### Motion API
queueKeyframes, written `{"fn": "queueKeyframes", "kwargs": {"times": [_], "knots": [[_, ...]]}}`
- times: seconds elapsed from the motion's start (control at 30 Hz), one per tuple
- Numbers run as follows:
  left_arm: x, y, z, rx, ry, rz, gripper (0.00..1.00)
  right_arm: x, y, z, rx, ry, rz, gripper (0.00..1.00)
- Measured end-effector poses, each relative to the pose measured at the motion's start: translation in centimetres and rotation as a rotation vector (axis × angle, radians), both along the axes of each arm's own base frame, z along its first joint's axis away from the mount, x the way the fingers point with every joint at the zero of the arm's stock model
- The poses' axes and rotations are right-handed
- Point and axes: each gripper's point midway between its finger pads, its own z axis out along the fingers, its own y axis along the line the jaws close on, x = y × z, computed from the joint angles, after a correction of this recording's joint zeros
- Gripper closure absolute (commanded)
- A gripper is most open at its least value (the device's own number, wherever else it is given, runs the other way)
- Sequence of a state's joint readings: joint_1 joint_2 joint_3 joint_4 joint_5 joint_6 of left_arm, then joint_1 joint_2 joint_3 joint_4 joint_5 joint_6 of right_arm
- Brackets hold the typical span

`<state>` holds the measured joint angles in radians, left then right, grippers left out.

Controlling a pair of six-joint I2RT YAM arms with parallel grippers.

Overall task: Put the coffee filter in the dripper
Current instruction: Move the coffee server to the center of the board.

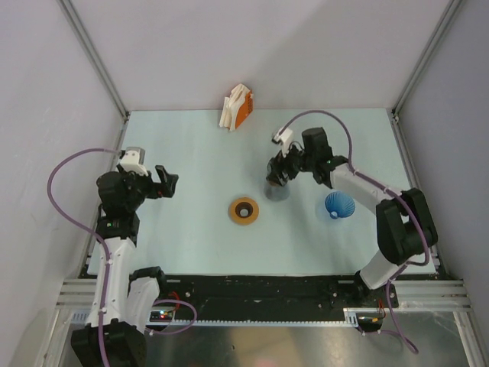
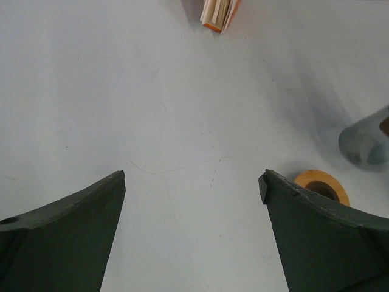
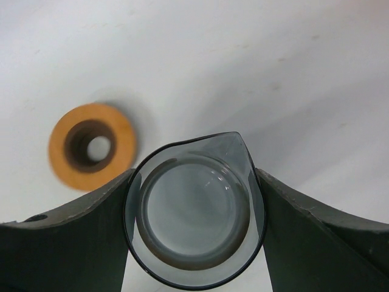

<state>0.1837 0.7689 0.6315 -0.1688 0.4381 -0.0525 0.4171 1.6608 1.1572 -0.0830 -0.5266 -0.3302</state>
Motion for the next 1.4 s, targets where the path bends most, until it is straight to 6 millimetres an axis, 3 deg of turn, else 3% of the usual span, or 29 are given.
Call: {"fn": "queueKeyframes", "kwargs": {"times": [0.23, 0.47, 0.77, 1.07, 1.3, 1.37, 1.4], "knots": [[-0.6, -0.4, 0.6, -0.025, -0.009, -0.007, 0.02, -6.5, 1.6, -2.6, -0.034, 0.016, 0.117, 0.46], [-0.7, -0.6, 0.6, -0.043, -0.004, -0.006, 0.02, -9.2, 2.5, -2.9, -0.030, -0.047, 0.168, 0.46], [-0.9, -0.7, 0.7, -0.052, -0.002, -0.003, 0.02, -10.0, 4.3, -2.5, 0.019, -0.110, 0.180, 0.46], [-0.9, -0.7, 0.7, -0.052, -0.002, -0.003, 0.02, -10.5, 6.6, -1.0, 0.081, -0.172, 0.205, 0.44], [-0.8, -0.7, 1.2, -0.050, -0.013, -0.004, 0.02, -10.4, 5.8, -1.8, 0.075, -0.156, 0.197, 0.35], [-0.8, -0.7, 1.3, -0.050, -0.015, -0.004, 0.02, -10.5, 5.6, -2.0, 0.073, -0.148, 0.201, 0.30], [-0.8, -0.7, 1.3, -0.050, -0.014, -0.005, 0.02, -10.5, 5.5, -2.1, 0.074, -0.144, 0.202, 0.22]]}}
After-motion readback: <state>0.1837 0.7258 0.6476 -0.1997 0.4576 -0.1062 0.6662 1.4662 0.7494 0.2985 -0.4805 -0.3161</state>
